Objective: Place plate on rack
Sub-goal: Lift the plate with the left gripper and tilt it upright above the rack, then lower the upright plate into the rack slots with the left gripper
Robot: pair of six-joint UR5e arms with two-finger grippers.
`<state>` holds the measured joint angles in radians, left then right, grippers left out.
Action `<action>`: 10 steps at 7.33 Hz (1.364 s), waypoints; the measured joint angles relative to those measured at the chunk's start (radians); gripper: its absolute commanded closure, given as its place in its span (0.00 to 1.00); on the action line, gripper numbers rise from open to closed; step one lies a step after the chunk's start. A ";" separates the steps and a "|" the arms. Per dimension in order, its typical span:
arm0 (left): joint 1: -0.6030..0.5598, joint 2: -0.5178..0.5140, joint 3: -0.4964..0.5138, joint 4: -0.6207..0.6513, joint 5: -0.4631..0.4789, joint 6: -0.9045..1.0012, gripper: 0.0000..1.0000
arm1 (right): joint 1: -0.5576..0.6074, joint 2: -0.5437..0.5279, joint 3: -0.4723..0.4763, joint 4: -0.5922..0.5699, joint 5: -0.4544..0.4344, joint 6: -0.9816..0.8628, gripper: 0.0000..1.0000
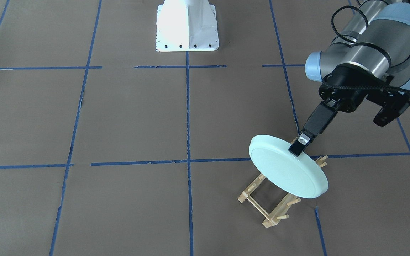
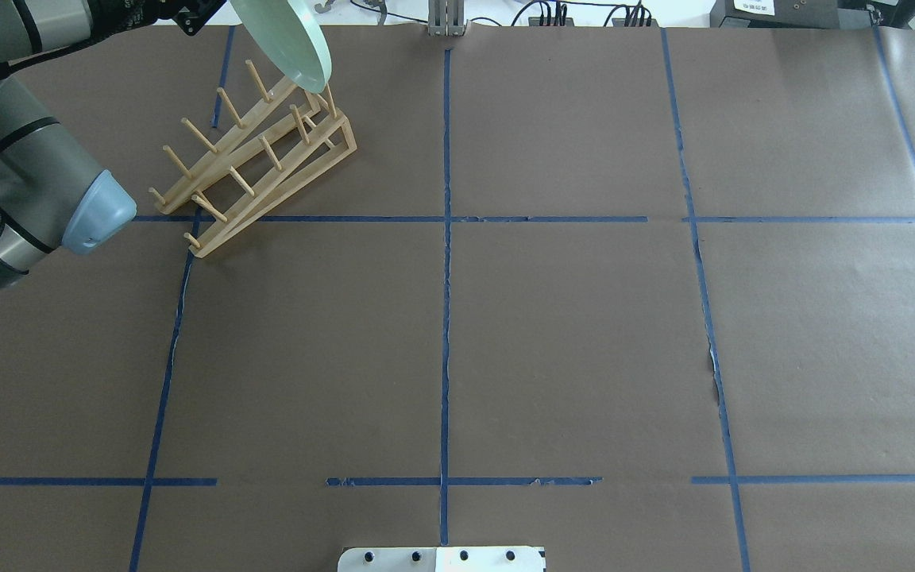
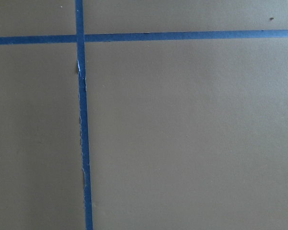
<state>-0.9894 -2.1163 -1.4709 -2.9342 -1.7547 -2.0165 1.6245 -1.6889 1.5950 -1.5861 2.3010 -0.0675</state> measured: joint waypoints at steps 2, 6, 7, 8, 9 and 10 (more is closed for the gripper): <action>-0.001 -0.003 0.049 -0.021 0.001 0.049 1.00 | 0.000 0.000 0.000 0.000 0.000 0.000 0.00; 0.003 -0.035 0.118 -0.025 -0.006 0.136 1.00 | 0.000 0.000 0.000 0.000 0.000 0.000 0.00; 0.005 -0.043 0.131 -0.025 -0.008 0.155 1.00 | 0.000 0.000 0.000 0.000 0.000 0.000 0.00; 0.011 -0.047 0.143 -0.025 -0.009 0.173 1.00 | 0.000 0.000 0.000 0.000 0.000 0.000 0.00; 0.022 -0.048 0.153 -0.026 -0.009 0.192 1.00 | 0.000 0.000 0.000 0.000 0.000 0.000 0.00; 0.035 -0.049 0.162 -0.026 -0.009 0.212 1.00 | 0.000 0.000 -0.001 0.000 0.000 0.000 0.00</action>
<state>-0.9546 -2.1648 -1.3086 -2.9604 -1.7637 -1.8044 1.6245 -1.6889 1.5943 -1.5861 2.3010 -0.0675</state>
